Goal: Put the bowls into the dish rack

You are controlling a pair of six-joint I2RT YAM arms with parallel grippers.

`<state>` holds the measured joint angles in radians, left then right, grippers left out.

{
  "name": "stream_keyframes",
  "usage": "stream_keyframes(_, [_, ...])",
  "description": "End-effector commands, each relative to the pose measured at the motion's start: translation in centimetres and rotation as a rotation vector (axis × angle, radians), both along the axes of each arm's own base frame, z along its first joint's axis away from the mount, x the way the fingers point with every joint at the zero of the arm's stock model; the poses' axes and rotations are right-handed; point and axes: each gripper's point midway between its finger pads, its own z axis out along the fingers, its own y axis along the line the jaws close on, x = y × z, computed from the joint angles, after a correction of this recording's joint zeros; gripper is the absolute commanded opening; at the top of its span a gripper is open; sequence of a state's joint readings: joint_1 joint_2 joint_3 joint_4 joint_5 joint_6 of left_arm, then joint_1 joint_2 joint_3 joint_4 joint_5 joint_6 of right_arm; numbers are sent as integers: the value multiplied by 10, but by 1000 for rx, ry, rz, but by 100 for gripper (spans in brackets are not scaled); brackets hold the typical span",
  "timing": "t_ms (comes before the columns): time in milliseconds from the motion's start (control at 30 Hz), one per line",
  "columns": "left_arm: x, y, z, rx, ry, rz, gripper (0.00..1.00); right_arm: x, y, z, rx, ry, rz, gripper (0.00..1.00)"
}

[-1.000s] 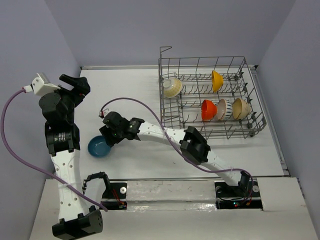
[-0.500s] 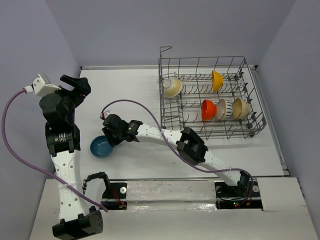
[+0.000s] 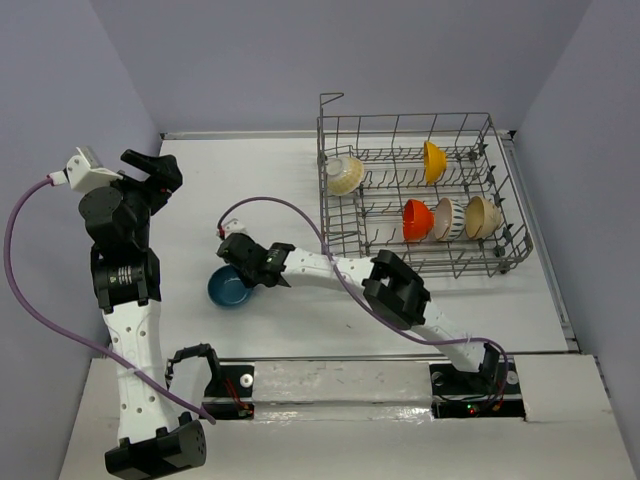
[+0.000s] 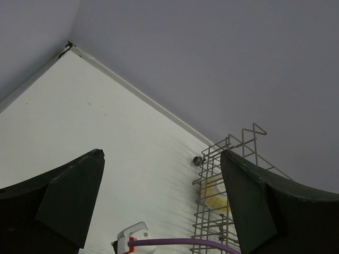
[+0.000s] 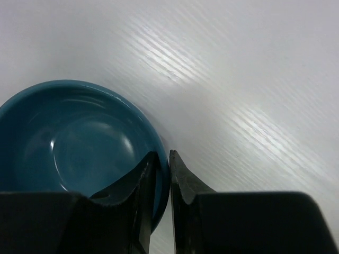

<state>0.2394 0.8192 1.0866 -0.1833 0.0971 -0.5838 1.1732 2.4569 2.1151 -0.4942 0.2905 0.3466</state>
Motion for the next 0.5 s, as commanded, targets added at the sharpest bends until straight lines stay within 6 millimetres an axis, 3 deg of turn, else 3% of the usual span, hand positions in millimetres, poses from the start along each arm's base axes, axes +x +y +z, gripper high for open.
stream_keyframes(0, [-2, -1, 15, 28, -59, -12, 99, 15, -24, 32, -46, -135, -65, 21])
stream_keyframes(167, [-3, -2, 16, 27, -61, -17, 99, 18, -53, 29, -99, -153, -117, 21])
stream_keyframes(467, [-2, -4, 15, 28, -59, -26, 99, 26, -86, 32, -151, -185, -178, 27])
